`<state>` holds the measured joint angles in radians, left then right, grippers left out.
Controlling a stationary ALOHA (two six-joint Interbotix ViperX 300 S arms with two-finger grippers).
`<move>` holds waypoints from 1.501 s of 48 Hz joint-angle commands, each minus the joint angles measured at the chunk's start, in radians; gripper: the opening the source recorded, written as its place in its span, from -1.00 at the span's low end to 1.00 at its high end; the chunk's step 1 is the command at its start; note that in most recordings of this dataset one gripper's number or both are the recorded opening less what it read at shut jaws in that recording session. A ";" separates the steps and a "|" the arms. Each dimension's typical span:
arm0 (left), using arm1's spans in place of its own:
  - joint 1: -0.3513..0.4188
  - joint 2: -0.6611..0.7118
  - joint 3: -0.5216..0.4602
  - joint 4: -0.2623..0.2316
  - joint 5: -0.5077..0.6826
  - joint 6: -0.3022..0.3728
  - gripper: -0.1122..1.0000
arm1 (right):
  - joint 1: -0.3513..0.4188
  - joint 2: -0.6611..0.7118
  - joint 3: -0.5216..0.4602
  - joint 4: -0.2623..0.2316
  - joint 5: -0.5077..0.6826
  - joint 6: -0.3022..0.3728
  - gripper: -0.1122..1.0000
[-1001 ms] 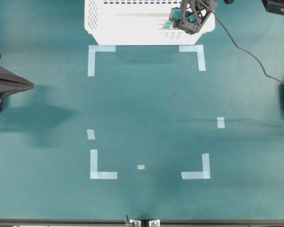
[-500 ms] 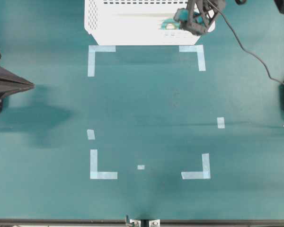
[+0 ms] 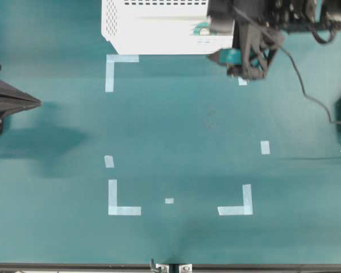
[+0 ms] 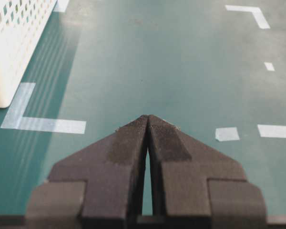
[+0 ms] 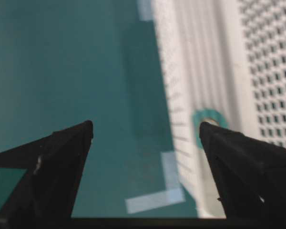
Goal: Put the tape into the white basket.
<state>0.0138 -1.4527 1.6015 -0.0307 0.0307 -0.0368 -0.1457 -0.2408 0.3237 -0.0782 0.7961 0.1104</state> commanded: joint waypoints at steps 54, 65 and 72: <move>0.000 0.014 -0.025 0.000 -0.005 0.002 -0.99 | 0.167 -0.354 0.402 0.149 -0.413 0.021 0.90; 0.000 0.015 -0.025 0.000 -0.005 0.000 -0.99 | 0.164 -0.423 0.403 0.028 -0.394 0.025 0.90; 0.000 0.014 -0.025 0.000 -0.005 0.002 -0.99 | 0.153 -0.469 0.407 -0.008 -0.342 0.029 0.90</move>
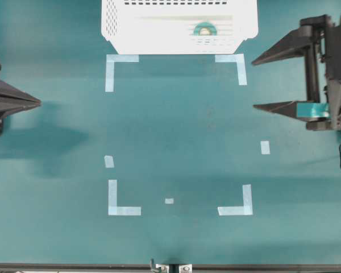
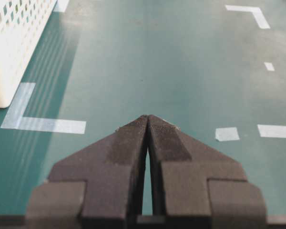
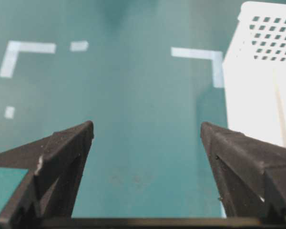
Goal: Put the tape into the white basket.
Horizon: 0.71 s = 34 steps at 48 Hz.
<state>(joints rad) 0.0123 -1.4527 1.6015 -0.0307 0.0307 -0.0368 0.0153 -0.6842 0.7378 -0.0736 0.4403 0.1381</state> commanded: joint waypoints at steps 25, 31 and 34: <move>0.002 0.014 -0.025 0.000 -0.005 0.000 -0.99 | -0.109 -0.383 0.195 -0.012 0.020 0.104 0.90; 0.002 0.015 -0.025 0.002 -0.006 0.000 -0.99 | -0.109 -0.414 0.221 -0.012 -0.009 0.104 0.90; 0.002 0.015 -0.025 0.000 -0.005 0.000 -0.99 | -0.109 -0.426 0.232 -0.017 -0.037 0.104 0.90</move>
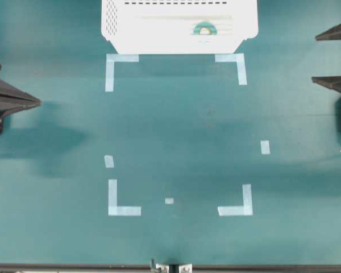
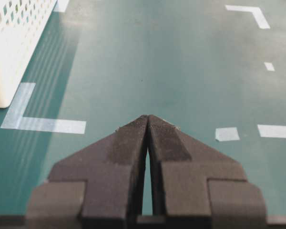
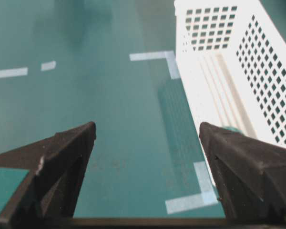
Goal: Put the tape into the white basket.
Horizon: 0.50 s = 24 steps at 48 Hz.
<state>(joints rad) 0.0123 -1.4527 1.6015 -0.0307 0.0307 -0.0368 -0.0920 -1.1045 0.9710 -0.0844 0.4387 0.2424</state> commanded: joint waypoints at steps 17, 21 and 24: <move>0.002 0.015 -0.025 0.000 -0.005 0.002 -0.99 | 0.026 -0.028 0.115 -0.008 -0.276 0.000 0.89; 0.002 0.014 -0.025 0.002 -0.005 0.002 -0.99 | 0.031 -0.029 0.140 -0.006 -0.314 -0.002 0.89; 0.002 0.014 -0.025 0.002 -0.005 0.002 -0.99 | 0.032 -0.032 0.164 -0.008 -0.327 -0.002 0.89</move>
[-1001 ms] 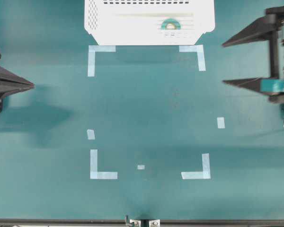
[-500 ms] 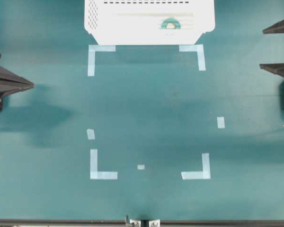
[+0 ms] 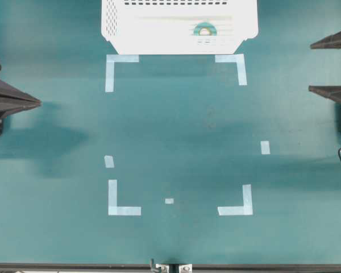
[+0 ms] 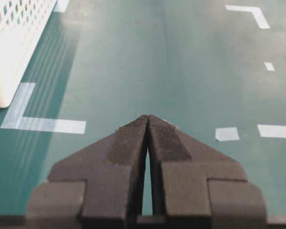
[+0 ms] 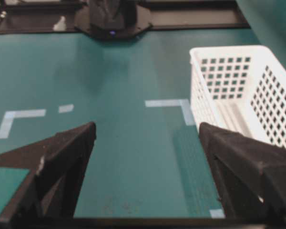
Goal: Put the tape into the white basket.
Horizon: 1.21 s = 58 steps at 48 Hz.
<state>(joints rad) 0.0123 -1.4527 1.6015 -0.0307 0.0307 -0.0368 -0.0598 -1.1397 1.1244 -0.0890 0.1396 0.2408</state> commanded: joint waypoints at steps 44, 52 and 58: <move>0.002 0.014 -0.025 0.002 -0.005 0.002 -0.99 | 0.000 -0.092 0.207 -0.006 -0.002 -0.006 0.89; 0.002 0.015 -0.025 0.000 -0.005 0.002 -0.99 | 0.000 -0.097 0.241 -0.015 0.029 -0.005 0.90; 0.002 0.014 -0.025 0.000 -0.005 0.002 -0.99 | 0.000 -0.094 0.267 -0.015 0.034 -0.006 0.90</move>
<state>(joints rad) 0.0123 -1.4527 1.6015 -0.0307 0.0307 -0.0368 -0.0598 -1.2471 1.3959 -0.1012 0.1749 0.2347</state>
